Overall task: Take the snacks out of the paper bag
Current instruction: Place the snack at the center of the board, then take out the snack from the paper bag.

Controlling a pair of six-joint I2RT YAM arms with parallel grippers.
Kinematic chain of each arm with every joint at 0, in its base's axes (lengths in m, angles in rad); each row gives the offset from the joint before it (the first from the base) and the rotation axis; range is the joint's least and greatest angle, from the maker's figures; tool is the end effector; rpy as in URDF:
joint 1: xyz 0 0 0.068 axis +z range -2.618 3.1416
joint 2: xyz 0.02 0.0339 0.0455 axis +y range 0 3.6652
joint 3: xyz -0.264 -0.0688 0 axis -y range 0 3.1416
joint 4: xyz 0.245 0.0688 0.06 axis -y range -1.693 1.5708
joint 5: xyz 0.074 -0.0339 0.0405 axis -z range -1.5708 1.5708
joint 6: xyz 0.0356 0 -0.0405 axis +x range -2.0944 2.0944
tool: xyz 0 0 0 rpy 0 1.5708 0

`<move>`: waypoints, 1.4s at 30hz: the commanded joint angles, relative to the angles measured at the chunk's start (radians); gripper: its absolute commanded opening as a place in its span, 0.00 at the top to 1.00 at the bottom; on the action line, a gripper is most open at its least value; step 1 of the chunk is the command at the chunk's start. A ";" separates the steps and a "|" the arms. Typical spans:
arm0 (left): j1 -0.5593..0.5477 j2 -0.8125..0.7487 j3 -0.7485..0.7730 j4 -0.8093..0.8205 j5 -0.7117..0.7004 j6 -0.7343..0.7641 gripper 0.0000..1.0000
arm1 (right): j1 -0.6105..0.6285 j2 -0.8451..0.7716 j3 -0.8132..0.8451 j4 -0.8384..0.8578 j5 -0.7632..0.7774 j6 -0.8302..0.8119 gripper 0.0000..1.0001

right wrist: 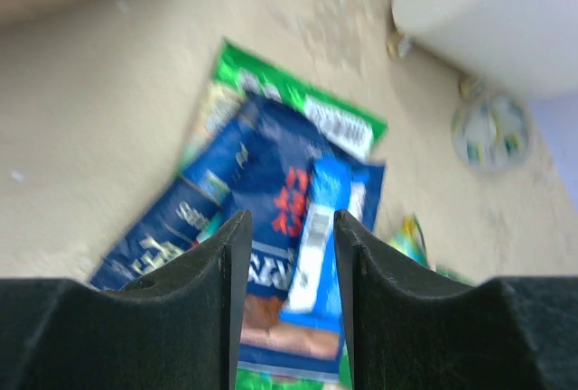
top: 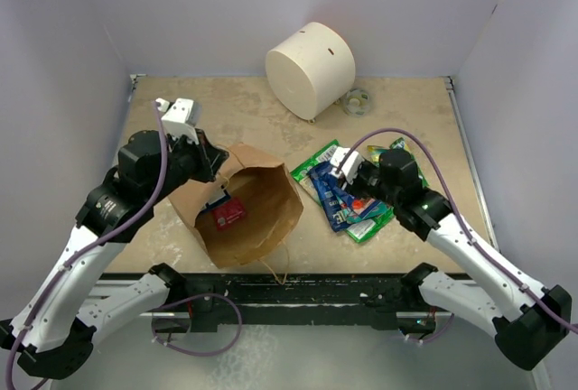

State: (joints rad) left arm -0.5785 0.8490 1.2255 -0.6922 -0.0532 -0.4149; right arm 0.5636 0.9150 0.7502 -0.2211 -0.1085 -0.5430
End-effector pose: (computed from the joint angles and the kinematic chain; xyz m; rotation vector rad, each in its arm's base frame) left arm 0.1312 -0.0834 0.4235 0.1209 1.9314 -0.6235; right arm 0.1771 0.1165 0.3006 -1.0881 1.6257 0.1197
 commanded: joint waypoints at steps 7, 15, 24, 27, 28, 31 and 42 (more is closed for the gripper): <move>-0.001 -0.051 -0.030 0.114 0.108 0.042 1.00 | 0.401 0.148 0.156 0.319 -0.240 -0.059 0.54; -0.001 -0.066 -0.032 0.130 0.133 0.042 1.00 | 0.585 0.410 0.242 0.398 -0.252 -0.160 0.55; -0.001 -0.061 -0.032 0.125 0.128 0.042 1.00 | 0.593 0.452 0.244 0.377 -0.189 -0.211 0.54; -0.001 -0.053 -0.024 0.124 0.131 0.047 1.00 | 0.600 0.474 0.248 0.365 -0.178 -0.238 0.52; -0.001 -0.054 -0.024 0.126 0.132 0.048 1.00 | 0.600 0.484 0.248 0.362 -0.178 -0.250 0.52; -0.001 -0.056 -0.028 0.132 0.141 0.049 1.00 | 0.601 0.539 0.295 0.344 -0.188 -0.296 0.51; -0.001 -0.068 -0.035 0.143 0.190 0.028 1.00 | 0.604 0.755 0.442 0.251 -0.234 -0.436 0.54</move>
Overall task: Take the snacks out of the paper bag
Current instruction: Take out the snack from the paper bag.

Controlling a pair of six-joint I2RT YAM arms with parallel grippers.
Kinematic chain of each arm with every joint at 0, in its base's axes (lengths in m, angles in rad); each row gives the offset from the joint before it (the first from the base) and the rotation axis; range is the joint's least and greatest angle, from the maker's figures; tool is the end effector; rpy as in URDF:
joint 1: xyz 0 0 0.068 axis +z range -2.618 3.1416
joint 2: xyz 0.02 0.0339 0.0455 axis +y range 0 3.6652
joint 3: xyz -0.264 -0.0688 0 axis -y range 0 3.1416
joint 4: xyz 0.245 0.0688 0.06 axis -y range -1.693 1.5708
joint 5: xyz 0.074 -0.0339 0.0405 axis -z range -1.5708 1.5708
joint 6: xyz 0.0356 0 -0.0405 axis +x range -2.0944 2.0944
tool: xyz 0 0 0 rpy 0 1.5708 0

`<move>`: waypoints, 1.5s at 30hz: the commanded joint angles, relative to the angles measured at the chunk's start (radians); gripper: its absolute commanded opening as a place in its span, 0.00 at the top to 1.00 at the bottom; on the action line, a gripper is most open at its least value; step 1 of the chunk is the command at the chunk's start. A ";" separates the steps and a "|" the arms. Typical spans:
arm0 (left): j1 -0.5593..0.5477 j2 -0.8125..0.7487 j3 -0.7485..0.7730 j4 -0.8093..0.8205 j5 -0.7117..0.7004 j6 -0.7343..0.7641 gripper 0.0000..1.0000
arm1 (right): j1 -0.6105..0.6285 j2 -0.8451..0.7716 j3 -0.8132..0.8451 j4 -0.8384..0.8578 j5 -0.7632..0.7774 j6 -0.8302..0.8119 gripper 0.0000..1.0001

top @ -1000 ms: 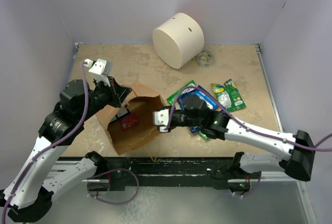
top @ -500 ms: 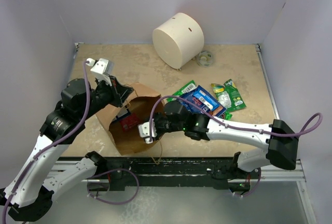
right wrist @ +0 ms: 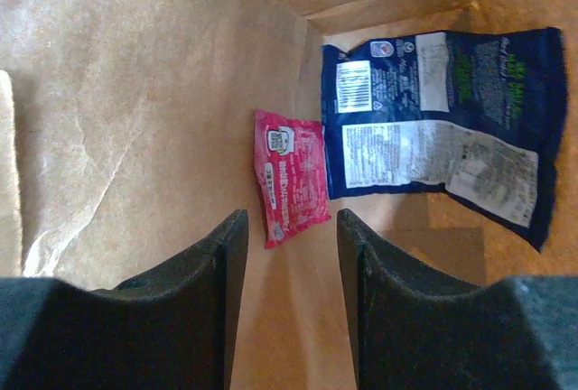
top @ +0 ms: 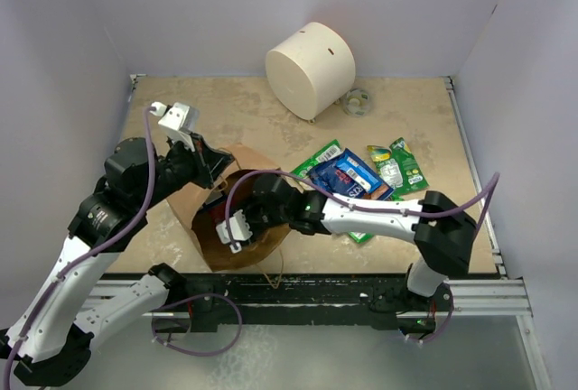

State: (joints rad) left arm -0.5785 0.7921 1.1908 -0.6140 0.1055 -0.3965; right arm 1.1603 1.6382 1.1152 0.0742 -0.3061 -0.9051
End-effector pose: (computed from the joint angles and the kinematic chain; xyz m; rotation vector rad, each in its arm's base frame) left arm 0.1185 -0.0818 0.4285 0.2469 1.8391 -0.7855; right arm 0.1407 0.3502 0.2597 -1.8342 0.8668 0.4704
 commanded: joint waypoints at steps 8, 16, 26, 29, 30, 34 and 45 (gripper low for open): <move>-0.001 0.003 -0.002 0.081 0.056 0.007 1.00 | 0.013 0.080 0.080 -0.116 -0.045 -0.134 0.53; -0.001 0.010 -0.002 0.085 0.094 -0.010 1.00 | 0.019 0.217 0.171 -0.077 0.024 -0.142 0.55; -0.001 0.110 0.097 0.004 0.179 -0.014 1.00 | 0.020 0.418 0.312 0.043 0.142 -0.070 0.62; -0.001 0.142 0.129 -0.010 0.187 -0.003 1.00 | 0.020 0.434 0.312 0.080 0.187 -0.048 0.67; -0.001 0.144 0.128 -0.007 0.187 -0.008 1.00 | 0.019 0.433 0.308 0.093 0.194 -0.040 0.72; -0.001 0.112 0.085 0.015 0.148 -0.049 1.00 | 0.019 0.406 0.285 0.118 0.206 -0.008 0.91; -0.001 0.015 0.016 -0.011 -0.007 -0.091 1.00 | 0.019 0.245 0.206 0.136 0.193 0.072 1.00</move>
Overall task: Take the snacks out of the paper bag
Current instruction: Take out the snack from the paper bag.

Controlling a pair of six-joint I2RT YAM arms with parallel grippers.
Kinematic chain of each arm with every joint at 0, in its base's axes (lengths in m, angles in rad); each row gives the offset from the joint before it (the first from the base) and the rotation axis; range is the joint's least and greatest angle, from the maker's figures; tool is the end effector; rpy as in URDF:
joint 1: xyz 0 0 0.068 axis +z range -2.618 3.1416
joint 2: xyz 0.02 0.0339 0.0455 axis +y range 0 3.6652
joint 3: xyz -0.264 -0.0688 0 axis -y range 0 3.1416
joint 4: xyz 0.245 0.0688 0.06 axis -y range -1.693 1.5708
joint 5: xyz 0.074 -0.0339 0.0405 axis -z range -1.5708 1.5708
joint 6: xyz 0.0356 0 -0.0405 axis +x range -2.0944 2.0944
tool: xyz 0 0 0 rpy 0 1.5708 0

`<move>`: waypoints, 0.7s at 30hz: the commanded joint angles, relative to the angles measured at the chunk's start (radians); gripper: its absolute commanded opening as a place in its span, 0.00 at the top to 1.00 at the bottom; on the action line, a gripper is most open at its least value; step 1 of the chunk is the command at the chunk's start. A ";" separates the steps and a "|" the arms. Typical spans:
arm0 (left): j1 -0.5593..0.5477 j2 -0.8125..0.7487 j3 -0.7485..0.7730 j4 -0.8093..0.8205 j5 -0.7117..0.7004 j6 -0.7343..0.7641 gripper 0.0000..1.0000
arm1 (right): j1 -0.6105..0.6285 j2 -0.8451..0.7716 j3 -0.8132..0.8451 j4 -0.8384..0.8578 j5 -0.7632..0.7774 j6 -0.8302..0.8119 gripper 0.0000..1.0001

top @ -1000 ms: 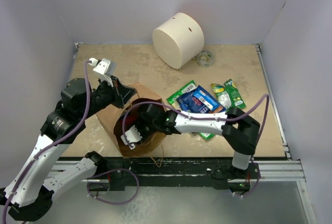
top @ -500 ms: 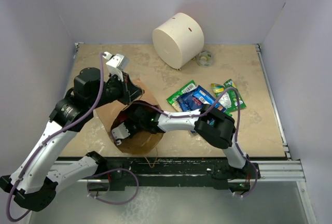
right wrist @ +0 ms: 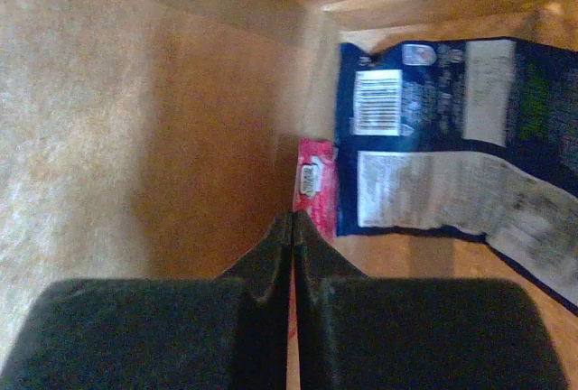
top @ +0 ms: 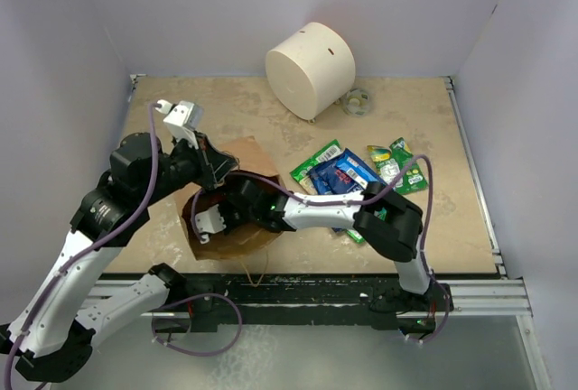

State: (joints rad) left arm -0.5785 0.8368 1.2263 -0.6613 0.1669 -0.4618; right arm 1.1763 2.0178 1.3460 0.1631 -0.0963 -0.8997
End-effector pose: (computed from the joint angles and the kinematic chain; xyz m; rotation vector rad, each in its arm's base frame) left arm 0.1241 -0.0881 0.4288 0.2347 1.9173 -0.8675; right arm 0.1732 0.4249 0.1927 -1.8279 1.0093 0.2686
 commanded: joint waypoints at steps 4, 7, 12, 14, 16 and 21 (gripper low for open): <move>0.000 -0.056 -0.040 0.039 -0.099 -0.023 1.00 | 0.002 -0.233 -0.091 0.019 -0.037 0.095 1.00; -0.001 -0.066 -0.053 0.036 -0.096 -0.017 1.00 | 0.005 -0.307 -0.153 0.020 -0.050 0.147 1.00; -0.001 -0.071 -0.059 0.044 -0.077 0.005 1.00 | 0.005 -0.417 -0.228 -0.004 -0.076 0.187 1.00; -0.001 -0.066 -0.052 0.044 -0.067 0.023 1.00 | 0.005 -0.448 -0.246 -0.018 -0.077 0.195 1.00; -0.001 -0.055 -0.043 0.049 -0.043 0.044 1.00 | 0.005 -0.468 -0.259 -0.021 -0.050 0.209 1.00; -0.001 -0.034 -0.016 0.054 -0.016 0.090 1.00 | 0.002 -0.489 -0.250 0.017 0.054 0.313 1.00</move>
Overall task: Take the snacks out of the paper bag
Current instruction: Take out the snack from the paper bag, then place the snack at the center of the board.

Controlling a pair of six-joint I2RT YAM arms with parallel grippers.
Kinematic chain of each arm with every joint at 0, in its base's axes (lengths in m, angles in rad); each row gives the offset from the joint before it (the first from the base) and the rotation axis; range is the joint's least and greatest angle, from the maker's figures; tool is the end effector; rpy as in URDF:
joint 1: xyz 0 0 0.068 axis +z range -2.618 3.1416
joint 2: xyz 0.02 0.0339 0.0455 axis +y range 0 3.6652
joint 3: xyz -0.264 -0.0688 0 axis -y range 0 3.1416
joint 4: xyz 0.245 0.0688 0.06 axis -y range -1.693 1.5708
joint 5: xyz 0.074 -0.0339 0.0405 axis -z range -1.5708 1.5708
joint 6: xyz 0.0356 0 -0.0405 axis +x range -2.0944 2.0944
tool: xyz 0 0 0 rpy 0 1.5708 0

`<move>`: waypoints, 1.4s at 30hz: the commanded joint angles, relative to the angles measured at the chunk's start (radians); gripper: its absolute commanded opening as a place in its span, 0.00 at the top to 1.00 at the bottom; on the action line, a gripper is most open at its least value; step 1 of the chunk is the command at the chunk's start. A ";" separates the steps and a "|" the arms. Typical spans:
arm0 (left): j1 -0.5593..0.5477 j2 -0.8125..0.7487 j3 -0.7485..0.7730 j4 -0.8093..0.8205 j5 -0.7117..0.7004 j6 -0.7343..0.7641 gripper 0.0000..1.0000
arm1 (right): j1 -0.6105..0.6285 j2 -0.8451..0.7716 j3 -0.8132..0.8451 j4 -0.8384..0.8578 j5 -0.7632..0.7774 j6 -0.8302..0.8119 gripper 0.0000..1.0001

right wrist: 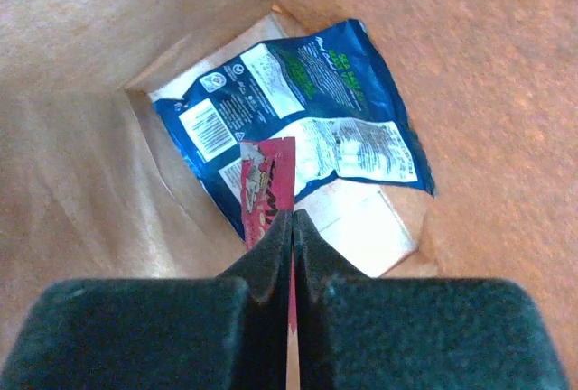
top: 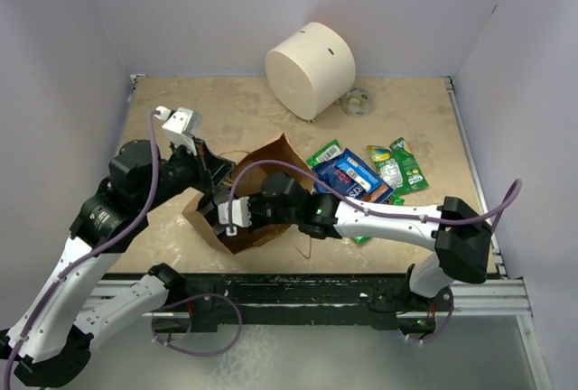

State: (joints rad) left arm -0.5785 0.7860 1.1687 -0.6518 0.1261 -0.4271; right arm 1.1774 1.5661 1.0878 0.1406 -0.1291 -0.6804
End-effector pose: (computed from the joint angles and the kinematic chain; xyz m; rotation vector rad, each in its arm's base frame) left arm 0.1179 -0.0823 0.4184 0.2367 1.9030 -0.8089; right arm 0.1365 0.3407 0.2818 -1.5989 1.0848 0.4574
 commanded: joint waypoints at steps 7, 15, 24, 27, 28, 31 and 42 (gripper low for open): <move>-0.001 0.074 0.152 -0.027 -0.149 0.154 1.00 | 0.001 -0.131 0.069 0.028 0.140 0.130 1.00; -0.001 0.109 0.205 -0.001 -0.198 0.212 1.00 | -0.001 -0.266 0.124 -0.032 0.271 0.143 1.00; -0.001 0.159 0.281 -0.021 -0.304 0.270 1.00 | -0.005 -0.370 0.215 0.066 0.426 0.212 1.00; -0.001 0.176 0.303 -0.036 -0.389 0.297 1.00 | -0.007 -0.367 0.273 0.116 0.500 0.228 1.00; -0.001 0.184 0.310 -0.042 -0.415 0.305 1.00 | -0.007 -0.361 0.295 0.127 0.521 0.231 1.00; -0.001 0.208 0.337 -0.076 -0.511 0.319 1.00 | -0.018 -0.338 0.364 0.142 0.660 0.249 1.00; -0.001 0.221 0.372 -0.121 -0.779 0.421 1.00 | -0.294 -0.418 0.328 -0.010 0.818 0.479 1.00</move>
State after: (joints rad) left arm -0.5785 1.0199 1.4910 -0.7979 -0.5175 -0.0761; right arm 0.9756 1.2140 1.4345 0.1951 0.6186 -0.3428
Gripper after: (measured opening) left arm 0.009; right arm 0.004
